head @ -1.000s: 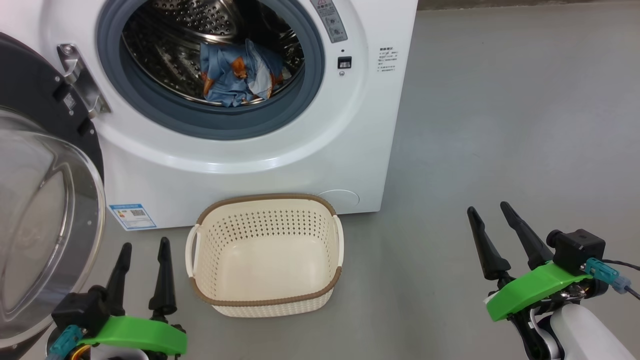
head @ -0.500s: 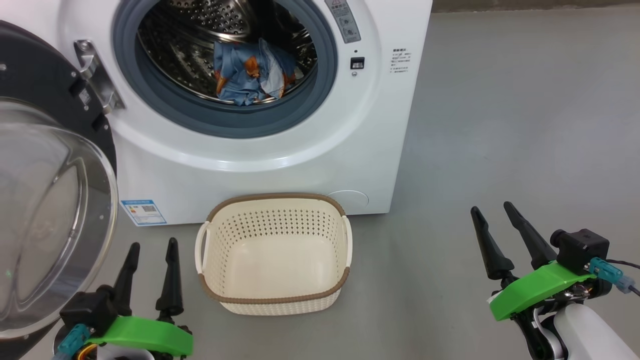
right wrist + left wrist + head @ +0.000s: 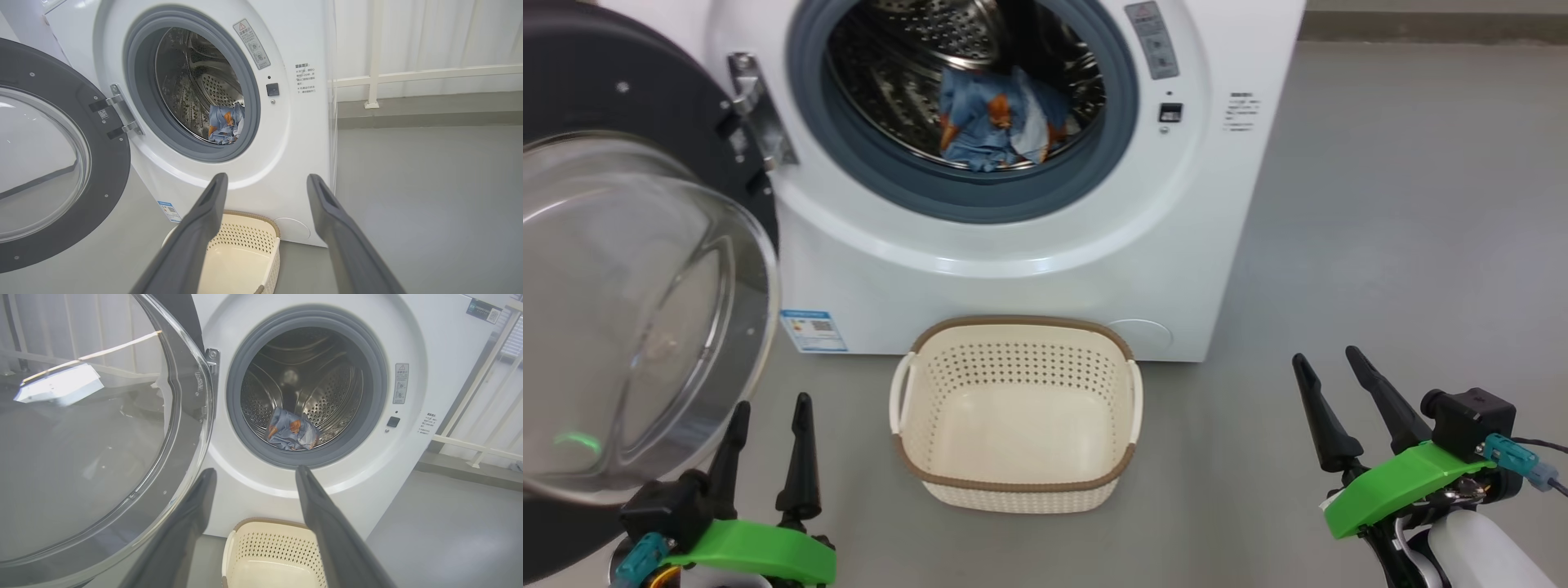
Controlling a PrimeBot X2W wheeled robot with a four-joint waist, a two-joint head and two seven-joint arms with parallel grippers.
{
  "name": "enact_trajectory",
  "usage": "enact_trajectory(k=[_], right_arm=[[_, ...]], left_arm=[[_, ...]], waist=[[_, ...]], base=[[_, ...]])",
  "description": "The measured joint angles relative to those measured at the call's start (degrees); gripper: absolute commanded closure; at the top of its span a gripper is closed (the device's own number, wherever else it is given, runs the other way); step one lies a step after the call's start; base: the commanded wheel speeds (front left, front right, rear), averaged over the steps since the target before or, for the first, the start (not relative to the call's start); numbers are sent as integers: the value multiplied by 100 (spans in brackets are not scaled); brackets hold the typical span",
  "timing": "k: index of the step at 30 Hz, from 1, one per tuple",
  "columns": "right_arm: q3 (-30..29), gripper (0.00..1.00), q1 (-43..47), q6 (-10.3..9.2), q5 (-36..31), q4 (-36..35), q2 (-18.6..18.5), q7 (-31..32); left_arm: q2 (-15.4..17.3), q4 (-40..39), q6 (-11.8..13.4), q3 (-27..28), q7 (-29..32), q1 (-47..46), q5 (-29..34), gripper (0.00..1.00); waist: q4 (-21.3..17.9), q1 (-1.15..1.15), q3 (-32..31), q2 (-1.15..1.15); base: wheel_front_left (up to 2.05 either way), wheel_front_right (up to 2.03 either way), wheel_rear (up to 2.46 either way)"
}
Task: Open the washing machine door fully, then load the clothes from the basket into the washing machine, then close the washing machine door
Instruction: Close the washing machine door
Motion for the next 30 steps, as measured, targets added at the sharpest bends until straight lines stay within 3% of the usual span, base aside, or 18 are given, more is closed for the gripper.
enact_trajectory(k=[30], right_arm=[[-55,0,205,0,48,21,123,0]], left_arm=[[24,277,88,58,0,202,341,0]], waist=[[1927,0,-287,0]], base=[[0,0,0]])
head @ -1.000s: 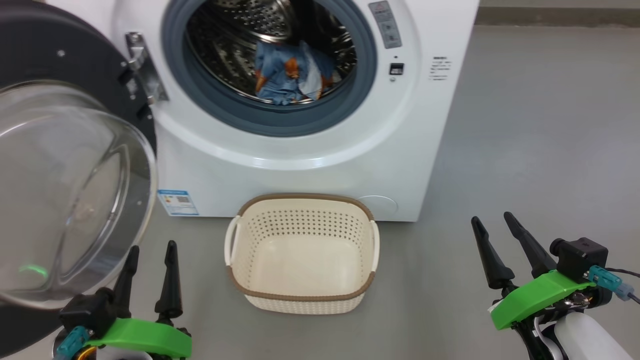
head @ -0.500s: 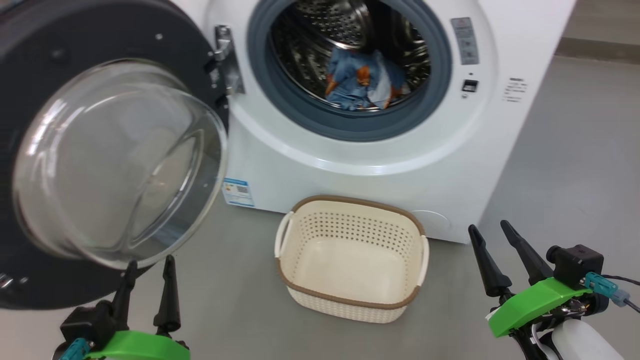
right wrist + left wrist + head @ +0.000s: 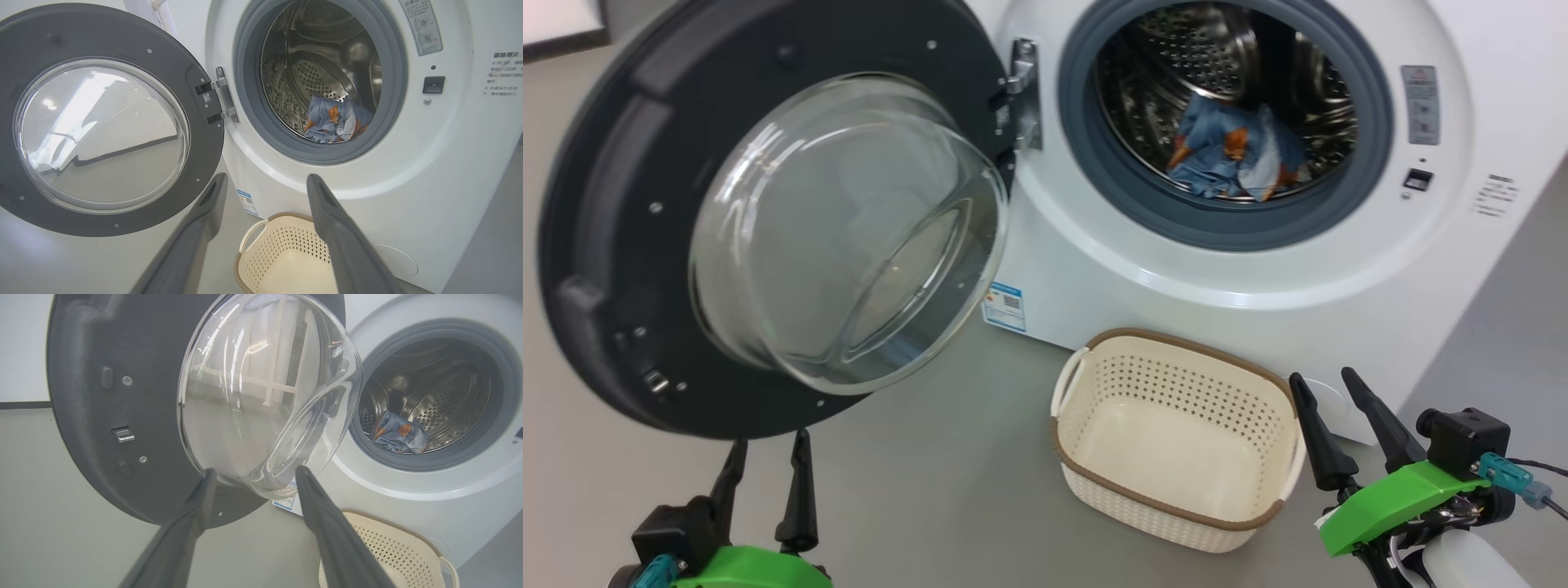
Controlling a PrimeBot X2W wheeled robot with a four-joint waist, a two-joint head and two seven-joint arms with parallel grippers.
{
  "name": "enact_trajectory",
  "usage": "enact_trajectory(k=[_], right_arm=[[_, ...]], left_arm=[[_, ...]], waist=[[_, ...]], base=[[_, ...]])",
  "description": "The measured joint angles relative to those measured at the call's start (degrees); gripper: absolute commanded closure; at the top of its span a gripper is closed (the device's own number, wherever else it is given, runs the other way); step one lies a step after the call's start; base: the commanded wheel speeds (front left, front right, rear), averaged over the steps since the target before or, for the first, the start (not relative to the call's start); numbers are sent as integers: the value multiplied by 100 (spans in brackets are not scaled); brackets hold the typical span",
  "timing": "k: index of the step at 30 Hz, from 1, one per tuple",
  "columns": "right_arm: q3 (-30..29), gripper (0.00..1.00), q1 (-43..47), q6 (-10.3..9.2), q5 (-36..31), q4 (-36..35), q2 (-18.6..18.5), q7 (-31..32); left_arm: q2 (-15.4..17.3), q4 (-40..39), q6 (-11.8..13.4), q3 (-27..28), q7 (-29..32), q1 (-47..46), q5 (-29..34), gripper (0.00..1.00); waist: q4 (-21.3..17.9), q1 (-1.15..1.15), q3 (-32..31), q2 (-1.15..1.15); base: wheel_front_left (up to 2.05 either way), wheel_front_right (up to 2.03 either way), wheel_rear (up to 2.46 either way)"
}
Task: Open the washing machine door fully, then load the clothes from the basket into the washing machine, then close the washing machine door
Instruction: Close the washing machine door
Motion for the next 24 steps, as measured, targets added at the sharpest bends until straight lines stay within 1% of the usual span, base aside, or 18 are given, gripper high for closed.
enact_trajectory(k=[1,7,12,17,24], right_arm=[[-7,0,0,0,1,0,3,0],[-19,0,1,0,0,-5,43,0],[-12,0,1,0,0,-5,68,0],[-7,0,2,0,0,-5,101,0],[14,0,4,0,1,-2,122,0]], left_arm=[[8,1,42,0,0,0,1,0],[19,20,100,-30,0,0,7,0],[20,20,152,-26,0,-1,5,0],[22,-3,168,-18,0,0,4,0],[21,-46,194,-5,0,2,-2,0]], waist=[[61,0,-5,0],[387,0,-32,0],[565,0,-62,0],[632,0,-109,0],[591,0,-136,0]], base=[[0,0,0],[0,0,0],[0,0,0],[0,0,0],[0,0,0]])
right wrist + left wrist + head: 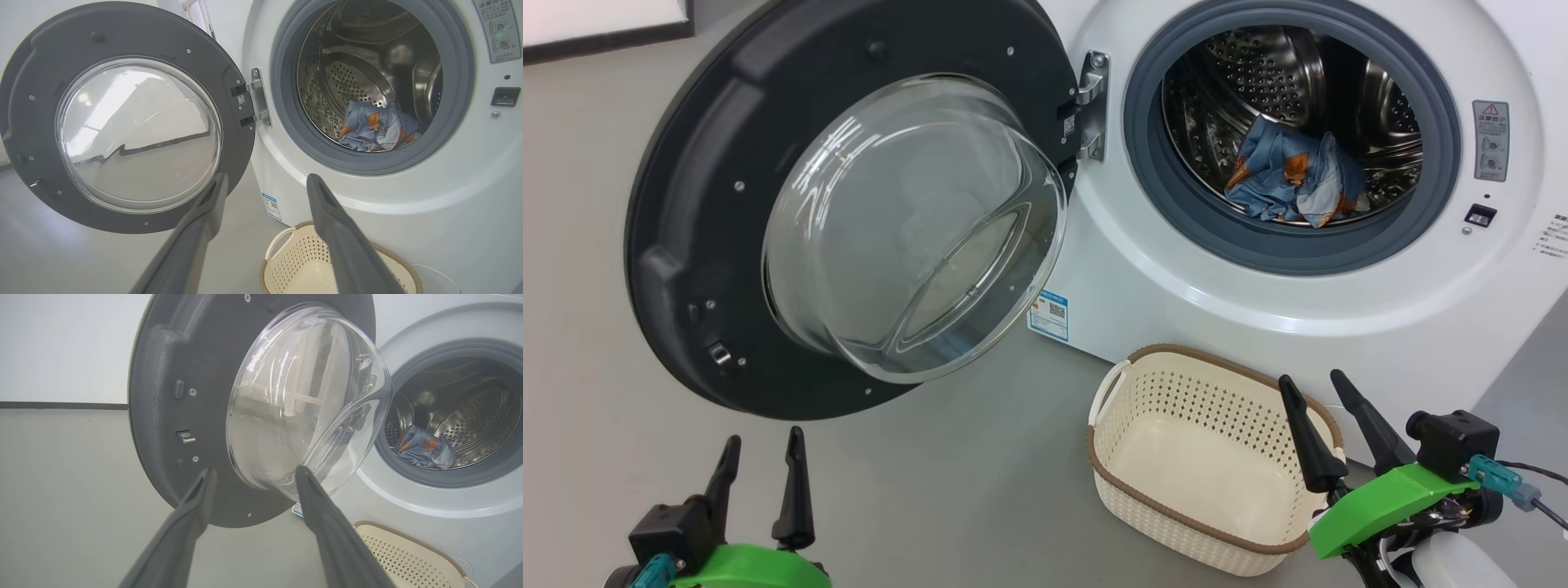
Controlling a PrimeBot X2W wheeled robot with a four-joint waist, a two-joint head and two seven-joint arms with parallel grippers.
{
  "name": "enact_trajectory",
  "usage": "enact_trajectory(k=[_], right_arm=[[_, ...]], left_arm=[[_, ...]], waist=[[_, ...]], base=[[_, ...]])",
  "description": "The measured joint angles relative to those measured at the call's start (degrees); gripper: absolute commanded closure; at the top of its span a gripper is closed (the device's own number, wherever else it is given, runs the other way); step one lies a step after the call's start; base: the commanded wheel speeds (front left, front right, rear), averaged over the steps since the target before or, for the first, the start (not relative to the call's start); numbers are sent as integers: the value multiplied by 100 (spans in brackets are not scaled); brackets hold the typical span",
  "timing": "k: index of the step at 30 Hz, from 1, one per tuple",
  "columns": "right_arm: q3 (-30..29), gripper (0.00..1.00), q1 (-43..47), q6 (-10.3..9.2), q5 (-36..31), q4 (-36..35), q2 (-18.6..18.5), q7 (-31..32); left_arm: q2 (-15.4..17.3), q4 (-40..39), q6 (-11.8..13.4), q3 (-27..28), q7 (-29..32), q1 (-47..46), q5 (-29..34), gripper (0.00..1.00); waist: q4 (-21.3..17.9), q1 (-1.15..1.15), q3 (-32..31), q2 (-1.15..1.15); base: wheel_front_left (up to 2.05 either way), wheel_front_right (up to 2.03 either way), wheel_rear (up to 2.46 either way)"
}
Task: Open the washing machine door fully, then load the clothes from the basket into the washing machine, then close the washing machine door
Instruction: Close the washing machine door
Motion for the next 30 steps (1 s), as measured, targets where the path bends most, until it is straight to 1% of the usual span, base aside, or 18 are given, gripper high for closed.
enact_trajectory(k=[20,21,22,23,25,30], right_arm=[[10,0,8,0,24,0,-2,0],[10,0,9,0,40,0,-2,0],[10,0,9,0,38,0,-2,0],[9,0,11,0,38,0,-2,0],[9,0,21,0,38,-1,-1,0],[1,0,116,0,38,-3,-2,0]], left_arm=[[7,-21,4,-12,0,1,-2,0],[12,-63,4,-13,0,1,-2,13],[19,-92,1,-13,0,1,-2,13],[21,-109,-1,-13,0,1,-2,45],[31,-138,-2,-13,0,1,-2,100],[51,-267,-16,-10,0,-2,-13,100]], waist=[[-38,0,11,0],[-34,0,15,0],[-30,0,19,0],[-26,0,23,0],[-20,0,30,0],[-15,0,53,0]], base=[[0,0,0],[0,0,0],[0,0,0],[0,0,0],[0,0,0],[0,0,0]])
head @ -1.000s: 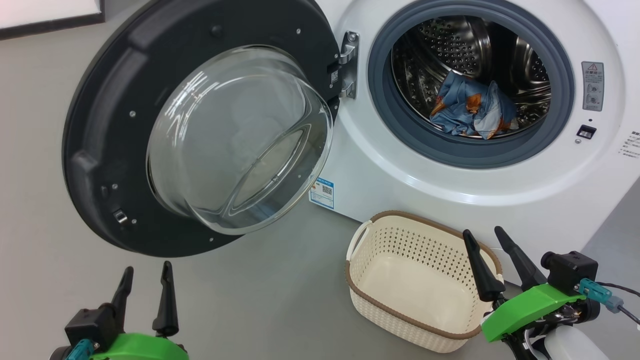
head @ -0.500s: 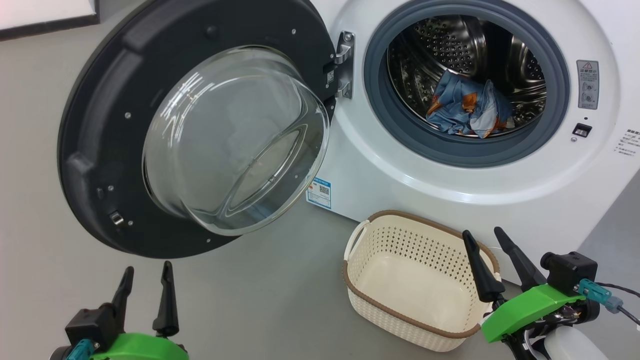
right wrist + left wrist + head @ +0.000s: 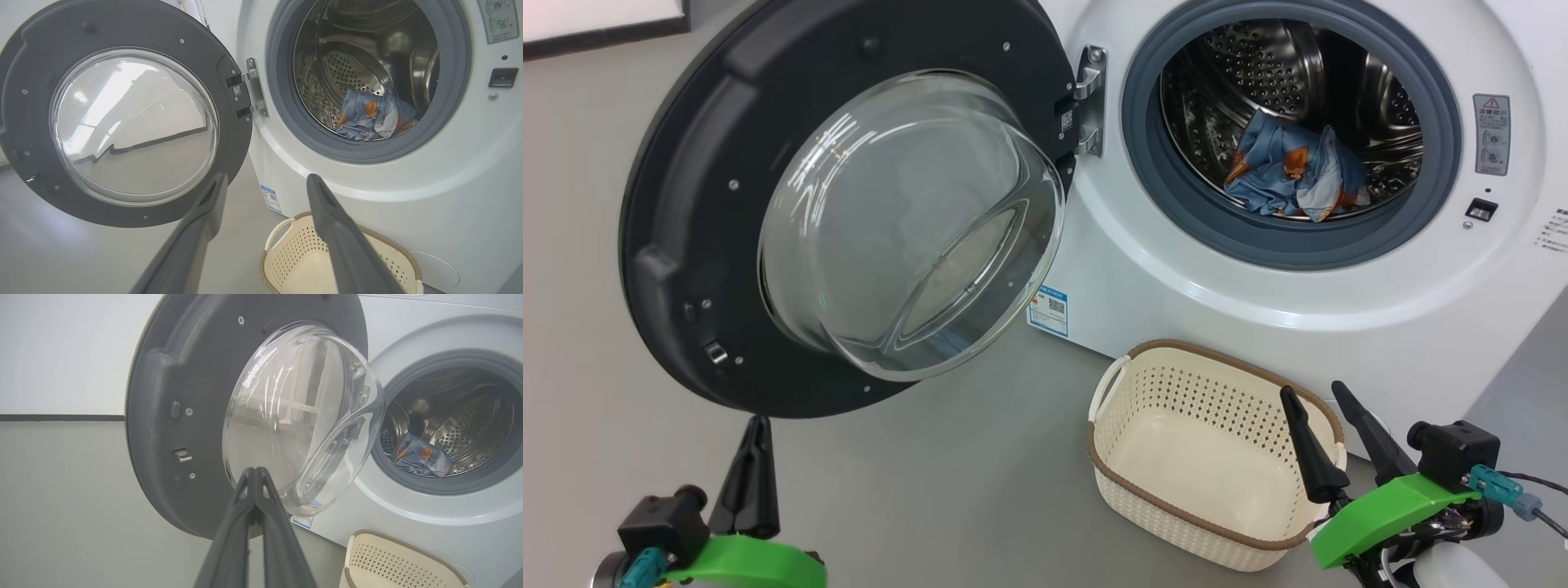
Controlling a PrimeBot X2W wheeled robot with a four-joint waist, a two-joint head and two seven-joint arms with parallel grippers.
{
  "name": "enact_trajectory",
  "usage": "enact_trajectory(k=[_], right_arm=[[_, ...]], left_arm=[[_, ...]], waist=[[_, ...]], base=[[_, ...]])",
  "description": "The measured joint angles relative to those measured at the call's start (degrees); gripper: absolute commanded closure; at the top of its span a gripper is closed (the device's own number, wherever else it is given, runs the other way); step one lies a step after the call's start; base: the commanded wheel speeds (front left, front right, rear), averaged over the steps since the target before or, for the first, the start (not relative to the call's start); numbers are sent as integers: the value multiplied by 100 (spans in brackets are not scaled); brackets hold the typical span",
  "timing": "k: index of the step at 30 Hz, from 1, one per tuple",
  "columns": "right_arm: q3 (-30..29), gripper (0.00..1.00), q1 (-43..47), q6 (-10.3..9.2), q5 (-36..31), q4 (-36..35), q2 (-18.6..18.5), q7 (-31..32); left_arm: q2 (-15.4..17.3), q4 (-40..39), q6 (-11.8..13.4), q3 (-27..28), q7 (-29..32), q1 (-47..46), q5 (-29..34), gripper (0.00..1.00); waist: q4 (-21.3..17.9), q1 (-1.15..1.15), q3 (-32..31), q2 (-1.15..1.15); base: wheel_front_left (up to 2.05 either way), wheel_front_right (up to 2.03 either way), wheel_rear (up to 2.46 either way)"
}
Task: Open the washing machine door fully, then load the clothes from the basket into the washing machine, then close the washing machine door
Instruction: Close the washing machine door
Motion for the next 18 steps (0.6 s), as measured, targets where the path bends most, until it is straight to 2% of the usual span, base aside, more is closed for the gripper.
enact_trajectory(k=[5,10,14,18], right_arm=[[-12,0,-1,0,0,1,-12,0],[2,0,-3,0,0,-2,-35,0],[14,0,-5,0,1,3,-129,0],[87,0,-24,0,1,4,-189,0]], left_arm=[[112,-266,-80,5,0,-71,-86,100],[413,-959,-138,196,-1,-550,-198,100],[638,-1381,-157,372,148,-889,-512,100],[701,-1558,-199,631,456,-1351,-1241,100]], waist=[[19,0,22,0],[-24,0,66,0],[-100,0,103,0],[-196,0,152,0]], base=[[0,0,0],[0,0,0],[0,0,0],[0,0,0]])
